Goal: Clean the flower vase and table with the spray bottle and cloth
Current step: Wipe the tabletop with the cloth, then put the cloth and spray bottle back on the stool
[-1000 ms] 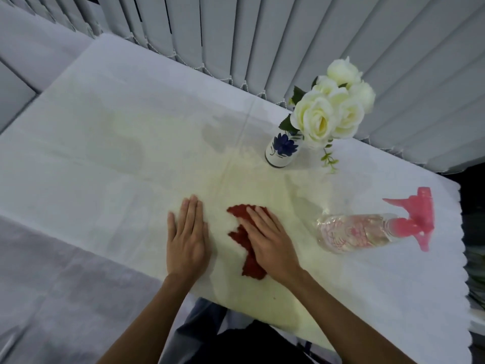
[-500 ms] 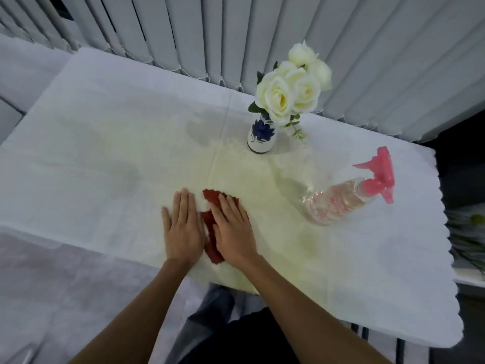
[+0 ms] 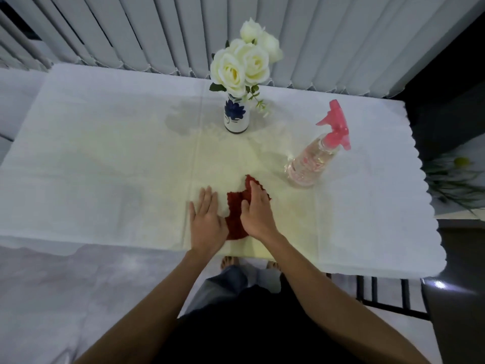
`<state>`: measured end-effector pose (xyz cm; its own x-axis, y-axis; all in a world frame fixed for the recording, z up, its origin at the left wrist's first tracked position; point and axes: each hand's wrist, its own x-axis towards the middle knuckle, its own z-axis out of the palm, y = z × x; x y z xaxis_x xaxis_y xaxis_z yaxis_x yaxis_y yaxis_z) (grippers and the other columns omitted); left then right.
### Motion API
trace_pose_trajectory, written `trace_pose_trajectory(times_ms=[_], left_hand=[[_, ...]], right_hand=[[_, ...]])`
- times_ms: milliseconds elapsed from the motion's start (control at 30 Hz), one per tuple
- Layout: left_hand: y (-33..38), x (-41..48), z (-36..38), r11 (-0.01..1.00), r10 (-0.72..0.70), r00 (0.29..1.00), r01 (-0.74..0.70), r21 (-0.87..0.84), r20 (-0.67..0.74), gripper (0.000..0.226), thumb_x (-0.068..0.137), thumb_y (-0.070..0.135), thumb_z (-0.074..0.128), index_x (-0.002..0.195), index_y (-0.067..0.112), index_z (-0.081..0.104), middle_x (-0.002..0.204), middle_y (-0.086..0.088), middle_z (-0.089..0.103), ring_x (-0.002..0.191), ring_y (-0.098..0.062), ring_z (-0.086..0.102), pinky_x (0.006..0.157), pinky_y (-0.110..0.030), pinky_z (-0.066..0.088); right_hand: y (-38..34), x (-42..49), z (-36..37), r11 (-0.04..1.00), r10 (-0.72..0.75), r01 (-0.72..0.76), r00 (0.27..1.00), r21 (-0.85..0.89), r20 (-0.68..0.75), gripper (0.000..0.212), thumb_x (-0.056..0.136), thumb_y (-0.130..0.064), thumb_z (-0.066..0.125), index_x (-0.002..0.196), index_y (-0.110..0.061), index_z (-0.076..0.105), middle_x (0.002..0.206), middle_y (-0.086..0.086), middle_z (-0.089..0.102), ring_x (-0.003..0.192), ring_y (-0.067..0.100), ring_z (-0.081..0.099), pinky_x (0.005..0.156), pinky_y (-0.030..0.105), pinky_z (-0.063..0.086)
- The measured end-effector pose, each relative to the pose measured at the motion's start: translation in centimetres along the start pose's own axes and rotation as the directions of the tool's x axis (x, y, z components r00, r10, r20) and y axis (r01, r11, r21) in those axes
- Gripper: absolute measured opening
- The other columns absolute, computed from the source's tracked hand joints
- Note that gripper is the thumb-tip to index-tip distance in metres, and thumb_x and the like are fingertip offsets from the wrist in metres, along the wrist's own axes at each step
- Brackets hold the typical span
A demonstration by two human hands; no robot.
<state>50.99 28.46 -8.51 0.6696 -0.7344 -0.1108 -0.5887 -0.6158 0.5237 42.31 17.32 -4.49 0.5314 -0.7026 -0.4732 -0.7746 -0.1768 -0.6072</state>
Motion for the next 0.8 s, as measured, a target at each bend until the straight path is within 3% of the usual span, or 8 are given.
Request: trace_pose_trajectory(times_ms=[100, 167, 233, 300, 400, 533, 667, 800], left_hand=[[1.5, -1.0, 0.4, 0.975, 0.213, 0.975, -0.207, -0.075, 0.071, 0.079, 0.076, 0.003, 0.041, 0.154, 0.012, 0.036, 0.165, -0.006, 0.028, 0.156, -0.025, 0.014, 0.125, -0.054, 0.012], [1.6, -0.7, 1.1, 0.92, 0.392, 0.909, -0.392, -0.028, 0.145, 0.083, 0.076, -0.001, 0.046, 0.155, 0.02, 0.035, 0.167, -0.001, 0.024, 0.157, -0.023, 0.011, 0.126, -0.05, 0.01], [1.6, 0.0, 2.0, 0.87, 0.471, 0.854, -0.491, 0.04, 0.222, 0.086, 0.075, -0.006, 0.054, 0.154, 0.024, 0.038, 0.168, -0.001, 0.02, 0.157, -0.024, 0.009, 0.126, -0.051, 0.012], [1.7, 0.9, 2.5, 0.87, 0.466, 0.845, -0.492, 0.04, 0.263, 0.081, 0.075, -0.007, 0.057, 0.149, 0.026, 0.047, 0.166, 0.0, 0.024, 0.156, -0.024, 0.013, 0.125, -0.052, 0.018], [2.1, 2.0, 2.2, 0.894, 0.436, 0.865, -0.448, -0.01, 0.247, 0.068, 0.075, -0.005, 0.055, 0.136, 0.024, 0.062, 0.158, 0.002, 0.042, 0.151, -0.025, 0.03, 0.121, -0.049, 0.031], [2.6, 2.1, 1.5, 0.912, 0.4, 0.894, -0.41, 0.011, 0.201, 0.05, 0.077, 0.008, 0.06, 0.122, 0.024, 0.073, 0.145, 0.001, 0.059, 0.137, -0.024, 0.048, 0.11, -0.035, 0.046], [3.8, 2.3, 1.5, 0.912, 0.387, 0.905, -0.404, 0.071, 0.178, 0.036, 0.074, 0.01, 0.066, 0.107, 0.016, 0.079, 0.127, -0.008, 0.068, 0.112, -0.031, 0.054, 0.093, -0.041, 0.057], [6.3, 1.5, 2.1, 0.94, 0.312, 0.926, -0.333, 0.072, 0.212, 0.033, 0.074, 0.001, 0.071, 0.103, 0.012, 0.08, 0.117, -0.01, 0.064, 0.112, -0.036, 0.053, 0.092, -0.039, 0.053]], right_hand=[[0.8, -1.5, -3.9, 0.97, 0.153, -0.134, 0.985, 0.204, -0.079, 0.05, 0.105, -0.022, 0.048, 0.155, -0.017, 0.042, 0.155, 0.009, 0.052, 0.142, 0.029, 0.051, 0.114, 0.036, 0.041], [2.1, -2.5, -7.0, 0.911, 0.296, -0.224, 0.94, 0.345, -0.17, 0.052, 0.103, -0.022, 0.052, 0.153, -0.021, 0.04, 0.152, 0.01, 0.055, 0.133, 0.03, 0.058, 0.102, 0.035, 0.047], [3.1, -2.7, -10.0, 0.877, 0.361, -0.233, 0.897, 0.42, -0.256, 0.063, 0.1, -0.019, 0.057, 0.156, -0.022, 0.03, 0.152, 0.014, 0.054, 0.127, 0.032, 0.06, 0.098, 0.038, 0.05], [3.7, -2.2, -12.4, 0.882, 0.355, -0.213, 0.887, 0.42, -0.296, 0.08, 0.095, -0.021, 0.067, 0.16, -0.021, 0.021, 0.15, 0.013, 0.052, 0.12, 0.03, 0.061, 0.091, 0.036, 0.049], [3.1, -0.5, -14.8, 0.904, 0.243, -0.087, 0.91, 0.419, -0.336, 0.103, 0.081, -0.029, 0.084, 0.161, -0.025, 0.019, 0.155, 0.009, 0.046, 0.132, 0.026, 0.056, 0.095, 0.032, 0.047], [2.2, 1.5, -15.7, 0.874, 0.122, 0.083, 0.916, 0.478, -0.382, 0.074, 0.074, -0.022, 0.091, 0.133, -0.03, 0.047, 0.122, -0.007, 0.064, 0.111, 0.015, 0.064, 0.091, 0.029, 0.052], [2.4, 2.1, -15.8, 0.895, 0.129, 0.055, 0.918, 0.442, -0.376, 0.06, 0.079, -0.032, 0.084, 0.13, -0.031, 0.051, 0.109, -0.009, 0.068, 0.103, 0.021, 0.068, 0.086, 0.03, 0.053], [4.1, -0.2, -16.1, 0.936, 0.067, 0.068, 0.929, 0.347, -0.364, 0.056, 0.074, -0.038, 0.082, 0.121, -0.036, 0.052, 0.102, -0.003, 0.074, 0.094, 0.023, 0.072, 0.085, 0.04, 0.06]])
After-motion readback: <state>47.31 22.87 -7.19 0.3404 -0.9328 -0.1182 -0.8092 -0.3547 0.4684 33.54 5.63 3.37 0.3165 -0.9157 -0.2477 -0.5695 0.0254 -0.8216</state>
